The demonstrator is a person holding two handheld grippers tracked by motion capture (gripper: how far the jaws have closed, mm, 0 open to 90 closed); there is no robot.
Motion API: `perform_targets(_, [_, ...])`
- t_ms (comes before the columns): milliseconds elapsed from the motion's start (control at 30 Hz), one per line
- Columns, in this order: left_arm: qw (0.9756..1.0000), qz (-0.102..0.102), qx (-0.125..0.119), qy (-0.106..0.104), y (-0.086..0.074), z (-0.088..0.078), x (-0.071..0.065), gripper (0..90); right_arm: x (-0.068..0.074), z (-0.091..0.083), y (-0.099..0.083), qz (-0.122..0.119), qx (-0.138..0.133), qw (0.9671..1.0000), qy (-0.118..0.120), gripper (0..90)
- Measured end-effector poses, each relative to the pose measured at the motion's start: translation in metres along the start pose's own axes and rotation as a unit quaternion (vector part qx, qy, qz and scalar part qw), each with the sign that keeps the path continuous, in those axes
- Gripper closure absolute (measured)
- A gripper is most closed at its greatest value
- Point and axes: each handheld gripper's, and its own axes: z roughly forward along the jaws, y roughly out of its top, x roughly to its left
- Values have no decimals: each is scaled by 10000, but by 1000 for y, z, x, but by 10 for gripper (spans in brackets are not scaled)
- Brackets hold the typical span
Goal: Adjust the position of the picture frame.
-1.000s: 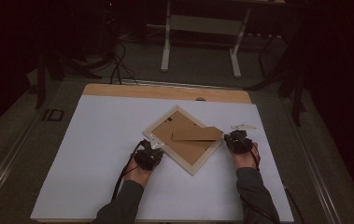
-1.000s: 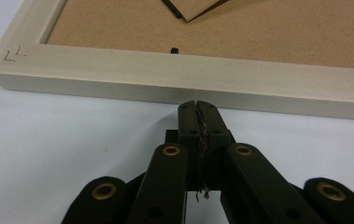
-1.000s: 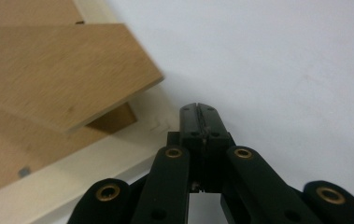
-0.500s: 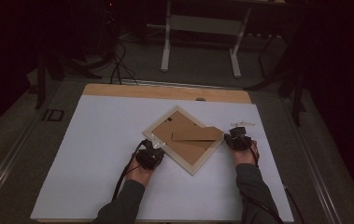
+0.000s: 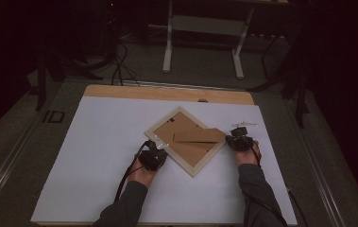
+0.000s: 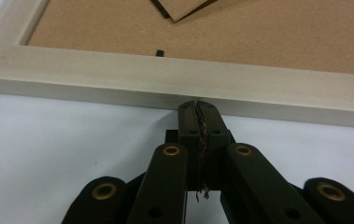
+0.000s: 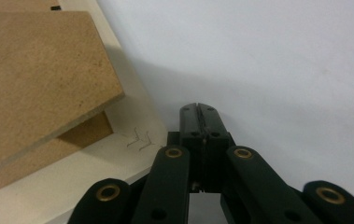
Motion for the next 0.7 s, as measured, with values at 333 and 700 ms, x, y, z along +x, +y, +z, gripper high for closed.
perform_targets(333, [10000,-64,-14,-61,0,1,1,900,15,-4,-4,-317,-2,9995,85,900])
perform_targets(700, [9999,-153,-35,-39,1,2,5,900,19,-2,-1,-500,59,9986,180,900])
